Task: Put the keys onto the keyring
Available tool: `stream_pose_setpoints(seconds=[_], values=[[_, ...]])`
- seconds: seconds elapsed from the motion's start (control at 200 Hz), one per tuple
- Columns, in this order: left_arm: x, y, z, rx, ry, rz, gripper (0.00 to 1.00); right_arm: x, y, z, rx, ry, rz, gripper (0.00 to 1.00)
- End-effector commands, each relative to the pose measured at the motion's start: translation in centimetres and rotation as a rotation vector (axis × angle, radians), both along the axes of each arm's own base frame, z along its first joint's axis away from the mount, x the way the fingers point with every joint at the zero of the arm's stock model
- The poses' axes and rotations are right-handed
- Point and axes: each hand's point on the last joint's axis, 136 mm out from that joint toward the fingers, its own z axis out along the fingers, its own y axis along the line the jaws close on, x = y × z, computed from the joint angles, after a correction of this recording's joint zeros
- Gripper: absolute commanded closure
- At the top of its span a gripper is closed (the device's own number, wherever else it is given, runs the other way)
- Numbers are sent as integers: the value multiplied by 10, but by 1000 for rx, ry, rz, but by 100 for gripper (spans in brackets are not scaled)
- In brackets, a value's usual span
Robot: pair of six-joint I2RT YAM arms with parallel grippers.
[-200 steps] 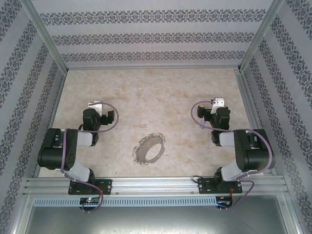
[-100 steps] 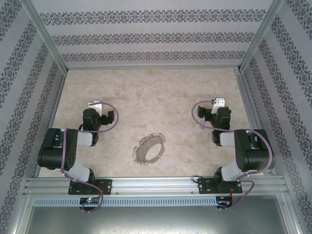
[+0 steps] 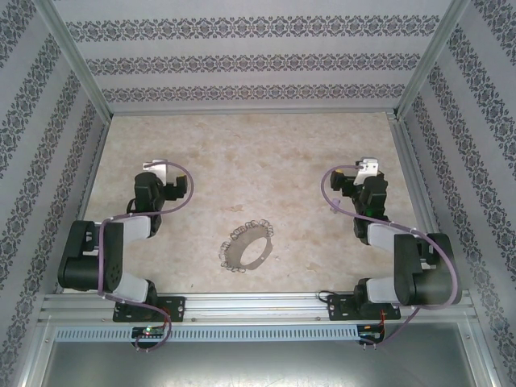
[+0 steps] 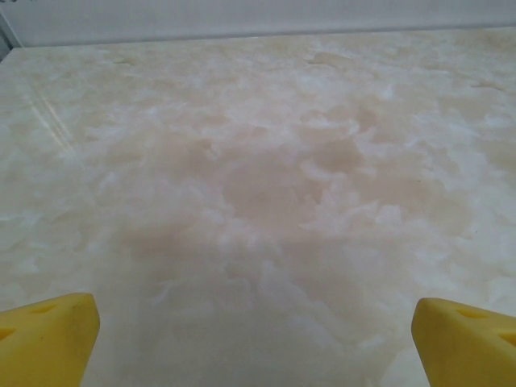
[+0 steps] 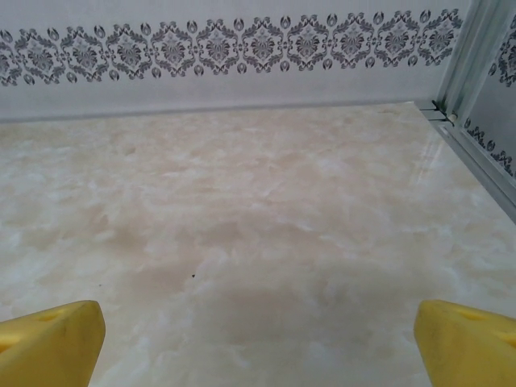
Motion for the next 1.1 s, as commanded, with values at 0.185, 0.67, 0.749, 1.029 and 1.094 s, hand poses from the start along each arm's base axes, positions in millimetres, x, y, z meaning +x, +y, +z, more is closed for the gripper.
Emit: stream_pose_setpoints(seconds=[0.185, 0.67, 0.749, 1.029, 1.094], values=[[2, -8, 36, -137, 130, 42, 0, -6, -8, 29, 193, 94, -81, 2], [-38, -133, 63, -422, 383, -164, 1, -61, 114, -11, 540, 478, 327, 28], [-52, -160, 55, -424, 443, -235, 2, -74, 132, -31, 533, 544, 344, 30], [-93, -249, 30, -547, 616, -394, 4, -107, 162, -75, 507, 701, 372, 37], [-102, -268, 26, -551, 635, -424, 4, -111, 159, -80, 502, 712, 354, 37]])
